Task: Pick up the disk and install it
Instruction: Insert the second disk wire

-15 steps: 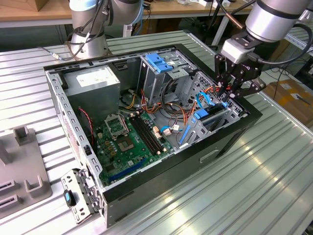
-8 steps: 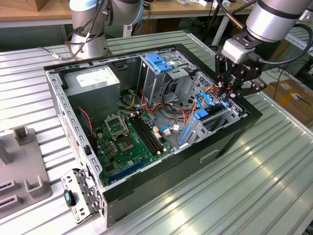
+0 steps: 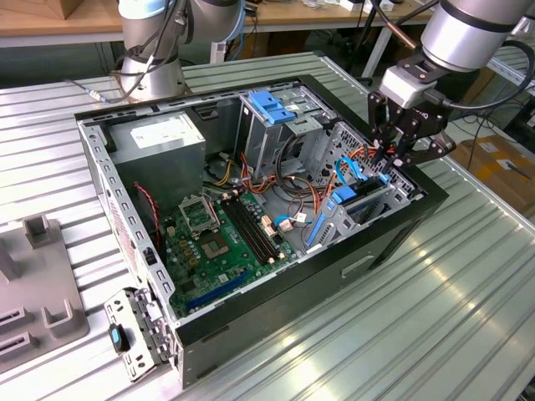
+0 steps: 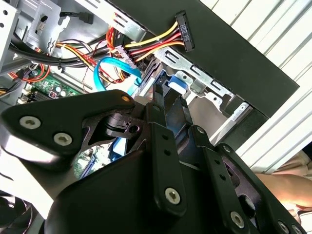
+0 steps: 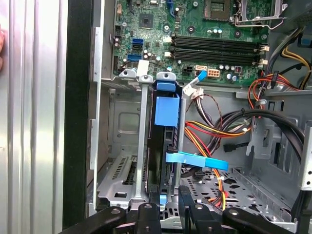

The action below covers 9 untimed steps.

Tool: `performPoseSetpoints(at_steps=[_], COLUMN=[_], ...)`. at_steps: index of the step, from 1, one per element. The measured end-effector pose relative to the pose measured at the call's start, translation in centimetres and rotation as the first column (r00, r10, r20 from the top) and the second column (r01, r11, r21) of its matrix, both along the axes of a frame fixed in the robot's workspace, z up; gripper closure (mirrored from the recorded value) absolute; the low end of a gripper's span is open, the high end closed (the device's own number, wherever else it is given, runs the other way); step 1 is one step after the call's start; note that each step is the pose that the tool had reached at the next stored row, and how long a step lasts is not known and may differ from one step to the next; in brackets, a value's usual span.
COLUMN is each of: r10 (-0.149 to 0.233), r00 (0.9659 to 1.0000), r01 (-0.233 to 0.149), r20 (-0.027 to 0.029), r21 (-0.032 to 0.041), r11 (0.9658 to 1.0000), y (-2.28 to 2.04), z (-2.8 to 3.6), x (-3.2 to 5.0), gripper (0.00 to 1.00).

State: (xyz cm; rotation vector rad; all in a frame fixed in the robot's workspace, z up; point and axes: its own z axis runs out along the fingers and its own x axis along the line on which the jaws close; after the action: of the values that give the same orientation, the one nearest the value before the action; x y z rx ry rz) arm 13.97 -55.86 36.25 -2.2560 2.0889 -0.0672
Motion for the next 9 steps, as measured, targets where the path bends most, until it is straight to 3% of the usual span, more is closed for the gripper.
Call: performPoseSetpoints(at_steps=[9], r10=[0.001], r00=[1.0], r01=[-0.001], r20=[0.0], r21=[-0.0001], r11=[1.0], y=[0.0], z=[0.0], x=[0.23], gripper=[0.71])
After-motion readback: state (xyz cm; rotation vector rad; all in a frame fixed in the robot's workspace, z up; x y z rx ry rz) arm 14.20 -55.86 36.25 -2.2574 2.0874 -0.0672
